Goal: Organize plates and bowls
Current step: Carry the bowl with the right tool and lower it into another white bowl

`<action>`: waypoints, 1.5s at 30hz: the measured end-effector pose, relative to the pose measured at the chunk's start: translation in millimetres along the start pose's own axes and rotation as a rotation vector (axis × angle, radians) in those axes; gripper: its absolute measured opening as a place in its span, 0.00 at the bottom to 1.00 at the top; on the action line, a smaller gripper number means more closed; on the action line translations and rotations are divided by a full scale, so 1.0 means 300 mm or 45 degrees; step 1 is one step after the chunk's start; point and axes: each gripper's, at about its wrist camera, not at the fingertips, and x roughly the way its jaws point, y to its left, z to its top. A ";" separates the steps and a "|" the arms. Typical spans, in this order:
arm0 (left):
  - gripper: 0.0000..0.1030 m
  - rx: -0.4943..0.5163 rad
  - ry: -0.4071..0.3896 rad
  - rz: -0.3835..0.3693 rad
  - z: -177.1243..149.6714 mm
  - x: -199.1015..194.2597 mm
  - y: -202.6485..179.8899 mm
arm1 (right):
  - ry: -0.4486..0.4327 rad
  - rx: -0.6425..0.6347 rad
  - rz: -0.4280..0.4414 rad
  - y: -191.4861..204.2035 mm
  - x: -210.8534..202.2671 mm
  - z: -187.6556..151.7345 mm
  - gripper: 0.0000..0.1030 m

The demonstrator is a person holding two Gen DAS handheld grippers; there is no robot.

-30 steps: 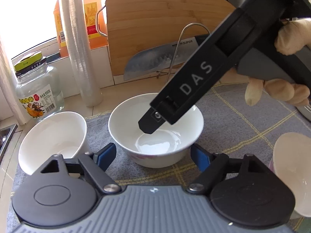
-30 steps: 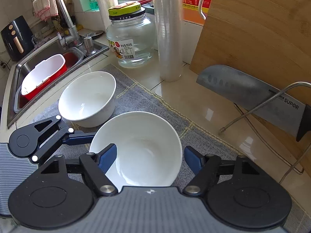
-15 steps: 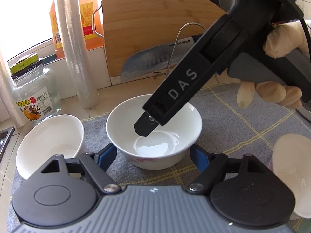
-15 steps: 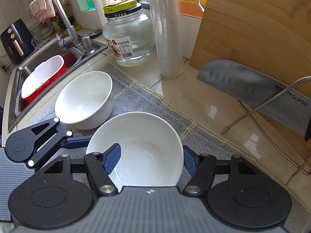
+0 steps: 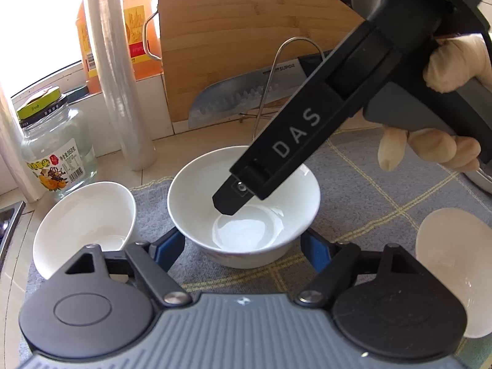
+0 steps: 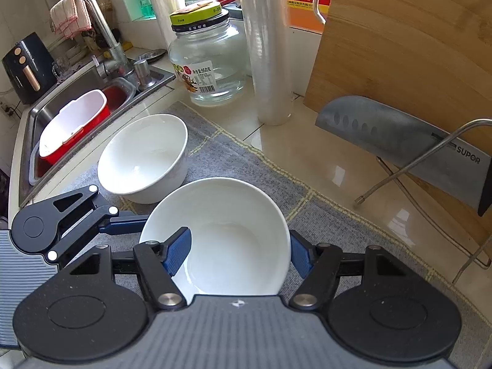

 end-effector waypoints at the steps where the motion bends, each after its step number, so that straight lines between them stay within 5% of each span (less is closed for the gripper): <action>1: 0.80 0.005 0.005 -0.001 0.002 -0.007 -0.002 | -0.005 0.005 0.007 0.005 -0.010 -0.002 0.71; 45: 0.80 0.141 -0.066 -0.160 -0.016 -0.303 -0.236 | -0.114 0.066 -0.084 0.144 -0.409 -0.279 0.71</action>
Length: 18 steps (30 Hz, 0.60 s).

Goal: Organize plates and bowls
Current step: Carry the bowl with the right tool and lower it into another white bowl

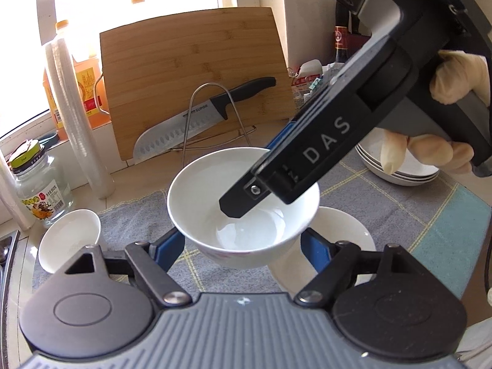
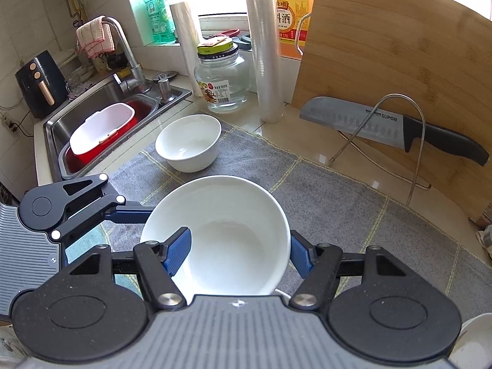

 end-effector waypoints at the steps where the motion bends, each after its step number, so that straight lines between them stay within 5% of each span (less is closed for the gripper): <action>1: 0.80 0.003 -0.003 -0.010 -0.001 -0.001 -0.009 | 0.000 0.009 -0.007 -0.003 -0.007 -0.011 0.71; 18: 0.80 0.029 0.067 -0.140 -0.027 0.030 -0.126 | 0.066 0.092 -0.063 -0.041 -0.058 -0.157 0.71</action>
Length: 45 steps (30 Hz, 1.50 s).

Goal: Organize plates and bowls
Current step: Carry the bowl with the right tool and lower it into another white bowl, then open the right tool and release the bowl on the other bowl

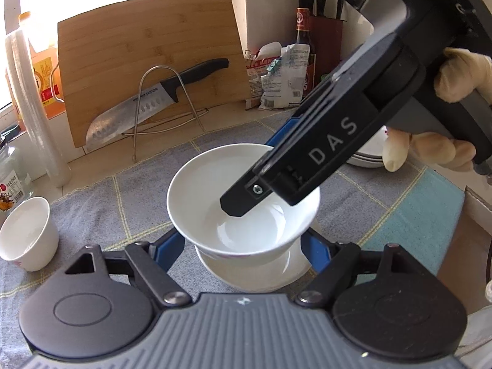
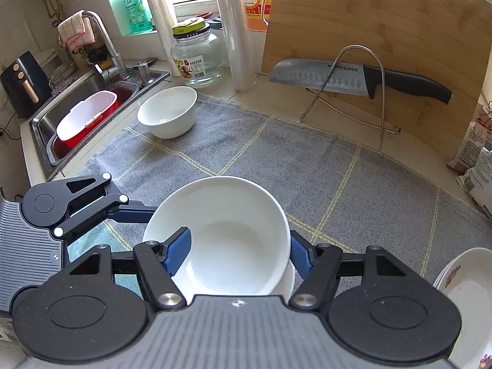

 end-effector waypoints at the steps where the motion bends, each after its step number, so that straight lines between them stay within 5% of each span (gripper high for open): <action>1: 0.80 -0.001 0.008 -0.004 -0.002 0.002 -0.003 | 0.004 0.004 0.000 -0.002 0.002 -0.005 0.71; 37: 0.81 0.023 0.081 -0.046 -0.018 0.041 -0.031 | 0.033 0.049 -0.009 -0.030 0.026 -0.048 0.71; 45: 0.91 0.076 0.016 -0.018 0.000 0.006 -0.025 | 0.028 0.017 0.019 -0.002 0.030 -0.048 0.71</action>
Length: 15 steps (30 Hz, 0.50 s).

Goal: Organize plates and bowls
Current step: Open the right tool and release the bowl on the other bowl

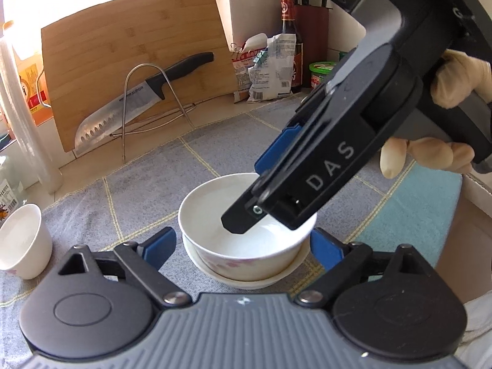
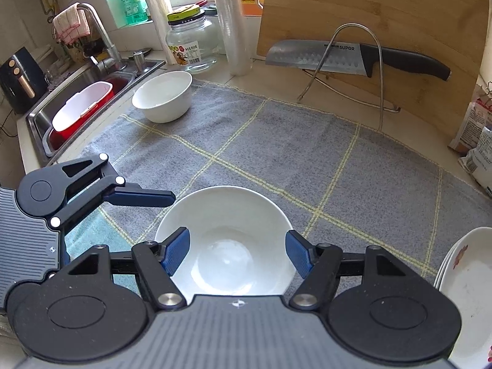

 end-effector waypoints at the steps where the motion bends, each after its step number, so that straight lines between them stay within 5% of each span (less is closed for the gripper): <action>1: 0.91 0.008 -0.013 -0.012 -0.001 -0.012 0.002 | -0.002 -0.003 0.000 0.002 -0.001 0.000 0.71; 6: 0.92 0.054 -0.049 -0.071 0.009 -0.031 -0.003 | -0.035 0.008 -0.049 -0.003 -0.016 0.000 0.92; 15: 0.92 0.059 -0.060 -0.176 0.012 -0.030 -0.030 | -0.082 0.101 -0.113 -0.055 -0.046 -0.018 0.96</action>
